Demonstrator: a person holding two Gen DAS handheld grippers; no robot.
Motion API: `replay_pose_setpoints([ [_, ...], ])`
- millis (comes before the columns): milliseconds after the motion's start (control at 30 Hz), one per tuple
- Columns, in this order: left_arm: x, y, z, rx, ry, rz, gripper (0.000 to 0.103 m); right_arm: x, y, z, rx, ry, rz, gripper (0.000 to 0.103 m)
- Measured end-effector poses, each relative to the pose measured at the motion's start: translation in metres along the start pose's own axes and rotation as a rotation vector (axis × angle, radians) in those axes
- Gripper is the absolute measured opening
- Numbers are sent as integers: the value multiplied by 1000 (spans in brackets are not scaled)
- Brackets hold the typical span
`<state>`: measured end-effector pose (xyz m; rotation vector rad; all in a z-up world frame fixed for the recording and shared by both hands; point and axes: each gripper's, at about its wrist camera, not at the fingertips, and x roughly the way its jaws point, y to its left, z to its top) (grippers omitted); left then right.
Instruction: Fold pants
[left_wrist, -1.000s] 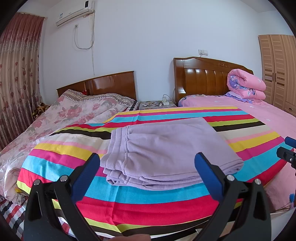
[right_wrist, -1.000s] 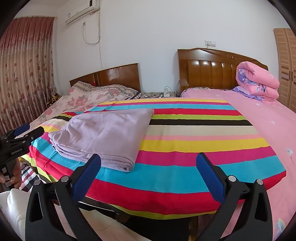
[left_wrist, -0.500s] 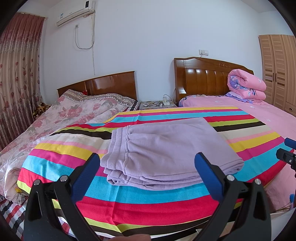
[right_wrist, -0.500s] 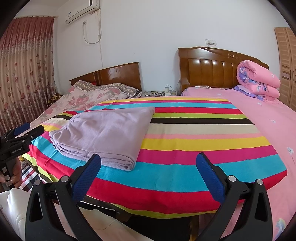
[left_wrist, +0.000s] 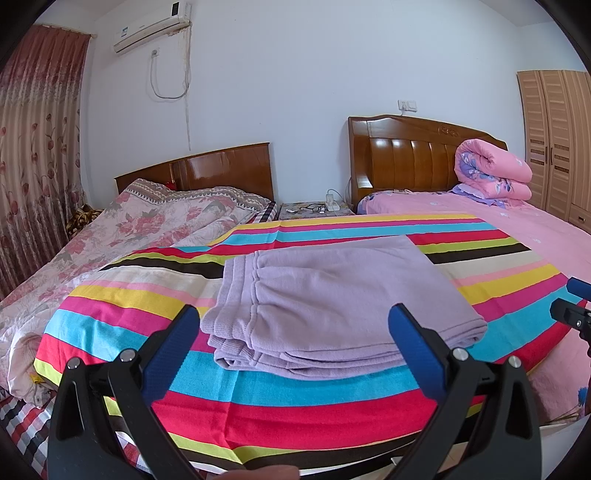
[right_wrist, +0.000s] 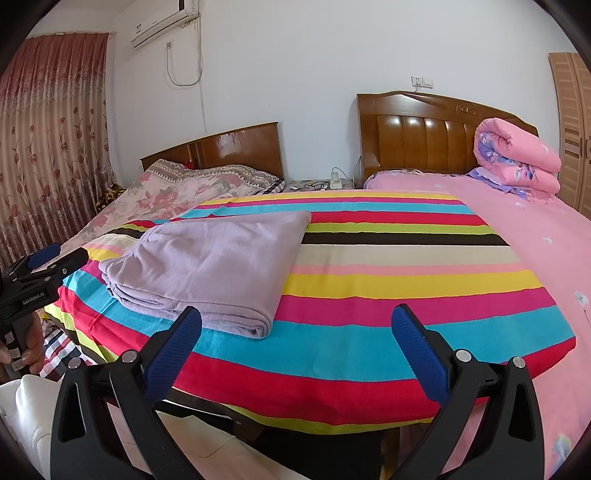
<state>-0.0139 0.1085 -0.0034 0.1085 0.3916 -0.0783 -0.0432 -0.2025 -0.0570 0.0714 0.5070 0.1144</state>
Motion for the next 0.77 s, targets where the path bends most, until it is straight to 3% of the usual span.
replay_pose_setpoints([
  [400,0,-1,1,-49,-1,47,102,0,0,-2,1,4,5,99],
  [767,3,-10,-2,-25,25,18,102,0,1,-1,3,5,4,99],
])
